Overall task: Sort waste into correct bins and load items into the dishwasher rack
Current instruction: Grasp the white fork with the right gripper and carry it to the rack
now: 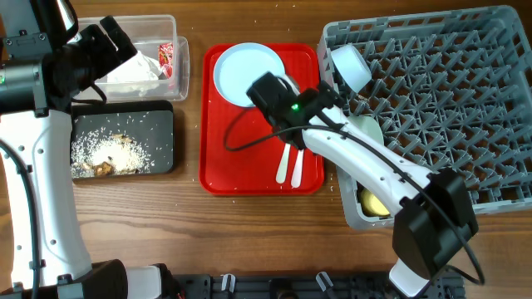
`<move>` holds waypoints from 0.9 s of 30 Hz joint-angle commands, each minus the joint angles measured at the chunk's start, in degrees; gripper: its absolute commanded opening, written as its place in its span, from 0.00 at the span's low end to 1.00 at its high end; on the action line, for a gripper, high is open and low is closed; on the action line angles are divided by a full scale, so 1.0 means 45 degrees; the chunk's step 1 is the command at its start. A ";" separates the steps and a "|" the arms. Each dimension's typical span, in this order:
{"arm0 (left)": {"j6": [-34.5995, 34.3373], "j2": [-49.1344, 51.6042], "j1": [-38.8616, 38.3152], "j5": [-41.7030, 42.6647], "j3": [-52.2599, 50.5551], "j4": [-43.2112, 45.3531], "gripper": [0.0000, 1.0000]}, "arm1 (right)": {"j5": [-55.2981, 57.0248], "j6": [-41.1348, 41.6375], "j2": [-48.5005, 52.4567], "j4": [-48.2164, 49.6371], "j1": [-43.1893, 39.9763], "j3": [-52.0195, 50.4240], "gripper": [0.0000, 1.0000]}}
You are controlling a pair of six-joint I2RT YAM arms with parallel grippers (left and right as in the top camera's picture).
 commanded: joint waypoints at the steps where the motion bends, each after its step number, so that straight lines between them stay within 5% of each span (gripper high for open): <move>1: 0.0194 -0.0010 0.0092 -0.0175 -0.0073 0.0024 1.00 | -0.8903 0.0622 0.0117 0.0340 0.0010 0.0578 1.00; 4: 0.0194 -0.0010 0.0092 -0.0175 -0.0073 0.0024 1.00 | -1.1574 0.1005 0.0131 0.1253 0.0005 0.0189 0.99; 7: 0.0189 -0.0010 0.0092 -0.0175 -0.0073 0.0024 1.00 | -0.8053 0.5532 0.0160 0.1520 -0.0121 -0.0350 0.87; 11: 0.0194 -0.0010 0.0092 -0.0175 -0.0073 0.0024 1.00 | -0.4692 0.8665 0.0165 0.1991 -0.0214 -0.1957 0.67; 27: 0.0194 -0.0010 0.0092 -0.0175 -0.0073 0.0024 1.00 | -0.6037 0.9345 0.2045 0.3366 -0.2259 -0.2681 0.40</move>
